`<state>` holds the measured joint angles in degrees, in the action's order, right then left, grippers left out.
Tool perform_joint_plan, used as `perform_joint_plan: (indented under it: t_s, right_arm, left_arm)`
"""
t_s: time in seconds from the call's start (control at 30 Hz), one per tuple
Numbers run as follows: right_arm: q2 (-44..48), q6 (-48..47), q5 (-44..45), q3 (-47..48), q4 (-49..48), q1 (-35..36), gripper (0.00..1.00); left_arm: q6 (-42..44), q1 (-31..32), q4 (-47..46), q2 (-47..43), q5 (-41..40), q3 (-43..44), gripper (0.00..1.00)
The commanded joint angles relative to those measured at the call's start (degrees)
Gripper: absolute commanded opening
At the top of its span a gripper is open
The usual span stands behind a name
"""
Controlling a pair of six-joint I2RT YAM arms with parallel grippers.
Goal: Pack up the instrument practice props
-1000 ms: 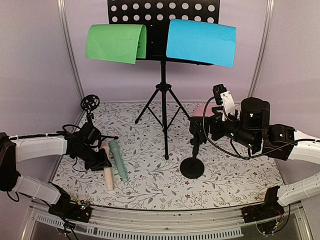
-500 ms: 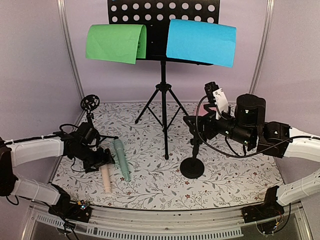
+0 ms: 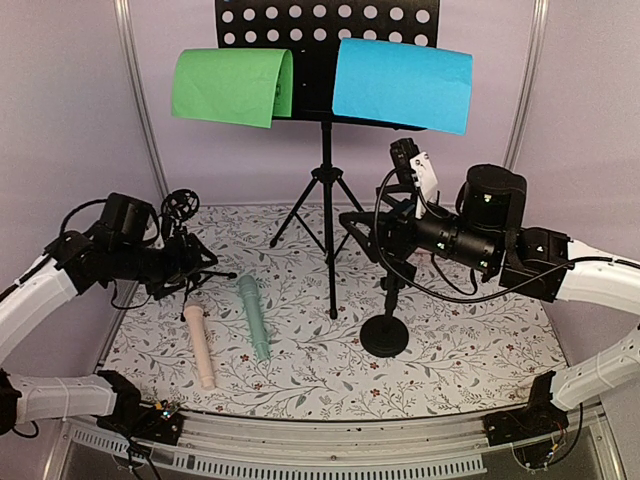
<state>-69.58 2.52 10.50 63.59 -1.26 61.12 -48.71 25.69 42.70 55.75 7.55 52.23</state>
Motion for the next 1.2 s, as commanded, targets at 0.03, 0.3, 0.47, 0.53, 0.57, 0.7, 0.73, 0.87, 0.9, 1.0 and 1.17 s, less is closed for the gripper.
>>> perform_joint_plan:
  t_s: [0.03,0.3,0.47,0.53,0.57,0.7,0.73,0.87,0.9,1.0,1.17]
  right_arm:
    - [-2.7,0.5,-4.9,2.2,-6.0,0.0,0.99]
    - [-3.5,4.4,-5.5,2.3,-5.2,0.0,0.99]
    - [-4.1,4.0,-3.0,1.2,-4.9,0.0,0.99]
    - [-5.1,2.8,-2.3,1.6,-5.2,0.0,0.99]
    - [-5.7,2.3,-2.0,2.2,-5.2,0.0,0.99]
    - [-7.9,0.8,0.2,4.7,-5.1,-0.2,0.99]
    - [-8.5,1.0,1.4,5.1,-5.0,-0.4,0.99]
    - [-10.0,4.8,-0.6,5.3,-4.4,-3.5,0.99]
    - [-10.4,5.8,-3.0,6.8,-4.5,-4.9,0.99]
    - [-12.6,9.3,-8.0,8.8,-4.8,-8.5,0.99]
    - [-15.6,7.9,-14.0,10.2,-10.4,-11.4,0.99]
  left_arm:
    - [1.1,-3.0,-3.1,-5.3,7.5,4.8,0.99]
    - [-6.8,-7.1,-13.2,-8.0,13.5,5.2,0.99]
    - [-5.5,-8.0,-13.3,-7.0,13.8,4.7,0.99]
    - [-5.3,-9.5,-13.1,-7.2,14.3,3.8,0.99]
    - [-5.8,-10.9,-14.5,-7.8,15.9,2.3,0.99]
    - [-8.2,-15.7,-19.8,-9.8,20.7,-1.2,0.99]
    - [-8.1,-16.5,-20.0,-9.7,21.7,-1.4,0.99]
    - [-7.6,-18.6,-20.4,-8.2,23.4,-0.8,0.98]
    - [-7.3,-18.7,-20.8,-7.7,23.8,-0.4,0.98]
    - [-4.9,-18.7,-18.9,-6.0,23.2,2.5,0.99]
    - [5.5,-16.6,-11.2,-1.9,21.1,12.7,0.99]
